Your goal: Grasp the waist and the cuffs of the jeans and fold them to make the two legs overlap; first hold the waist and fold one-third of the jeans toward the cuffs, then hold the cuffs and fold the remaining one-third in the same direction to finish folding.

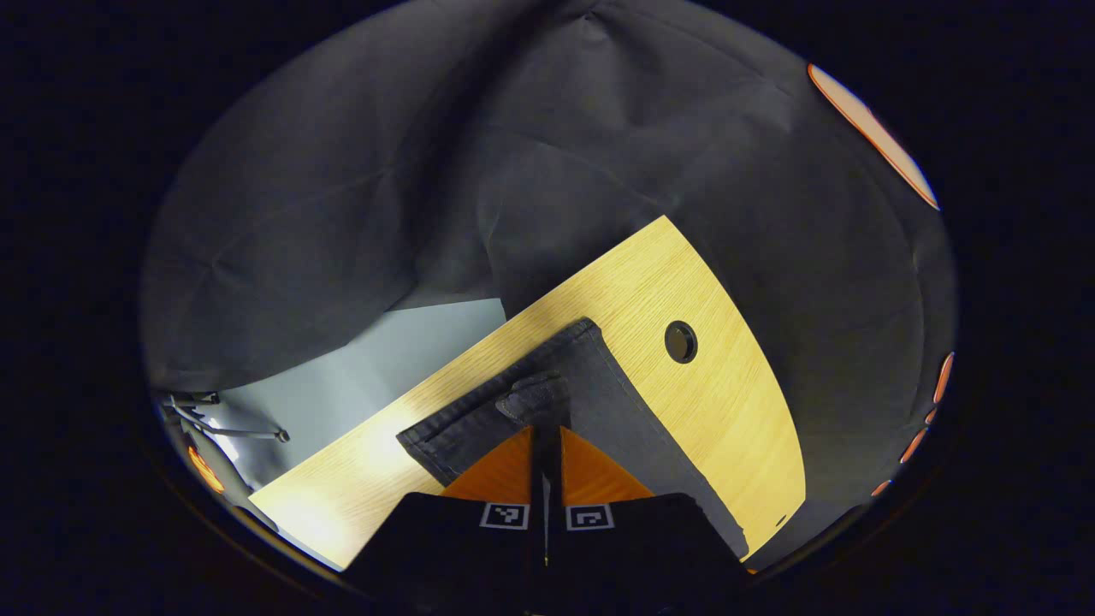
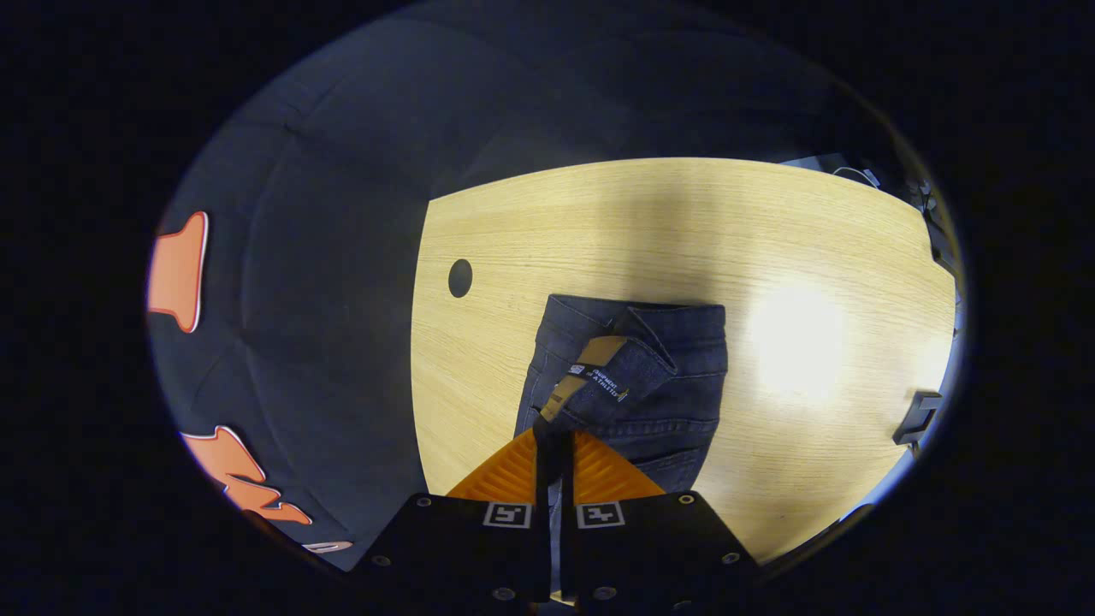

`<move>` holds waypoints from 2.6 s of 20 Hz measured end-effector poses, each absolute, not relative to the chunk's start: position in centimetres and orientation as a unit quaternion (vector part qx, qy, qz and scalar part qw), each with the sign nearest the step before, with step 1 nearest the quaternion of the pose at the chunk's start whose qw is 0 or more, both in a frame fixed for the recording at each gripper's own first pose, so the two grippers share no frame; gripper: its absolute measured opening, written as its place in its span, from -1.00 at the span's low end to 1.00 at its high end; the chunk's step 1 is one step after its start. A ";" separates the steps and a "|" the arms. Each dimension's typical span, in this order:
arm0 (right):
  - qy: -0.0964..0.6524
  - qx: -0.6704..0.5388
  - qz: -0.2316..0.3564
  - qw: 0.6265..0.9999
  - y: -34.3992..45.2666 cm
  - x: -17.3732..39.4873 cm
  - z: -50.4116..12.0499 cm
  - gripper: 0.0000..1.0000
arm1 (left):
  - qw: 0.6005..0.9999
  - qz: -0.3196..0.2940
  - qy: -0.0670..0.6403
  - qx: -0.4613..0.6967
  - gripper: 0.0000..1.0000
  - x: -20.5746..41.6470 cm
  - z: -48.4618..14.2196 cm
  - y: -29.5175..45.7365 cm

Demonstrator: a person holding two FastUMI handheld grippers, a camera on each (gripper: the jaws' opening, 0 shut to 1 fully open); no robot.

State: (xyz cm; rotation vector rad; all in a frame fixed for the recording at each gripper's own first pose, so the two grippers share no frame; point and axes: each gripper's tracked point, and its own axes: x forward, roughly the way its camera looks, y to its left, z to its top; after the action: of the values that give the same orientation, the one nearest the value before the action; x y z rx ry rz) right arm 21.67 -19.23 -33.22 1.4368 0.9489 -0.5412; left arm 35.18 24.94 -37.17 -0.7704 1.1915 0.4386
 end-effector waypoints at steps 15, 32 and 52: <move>0.352 0.655 -0.190 0.641 -20.3 29.0 -29.7 -0.61 | 0.828 0.118 0.483 -0.259 0.17 42.3 -33.5 22.4; 0.447 0.466 -0.211 0.734 -19.4 17.3 -37.8 0.94 | 0.976 -0.019 0.189 -0.110 0.97 34.5 -8.5 14.1; 0.450 0.396 -0.221 0.769 -18.4 17.4 -42.1 -0.17 | 0.991 -0.082 0.100 -0.024 0.96 23.3 -0.2 0.2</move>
State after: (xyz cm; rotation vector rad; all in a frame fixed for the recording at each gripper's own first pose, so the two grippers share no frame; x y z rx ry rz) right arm 17.37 -18.38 -42.07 0.8591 0.9764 -0.4792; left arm 23.28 0.16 -0.18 -0.0472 0.2013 -0.1638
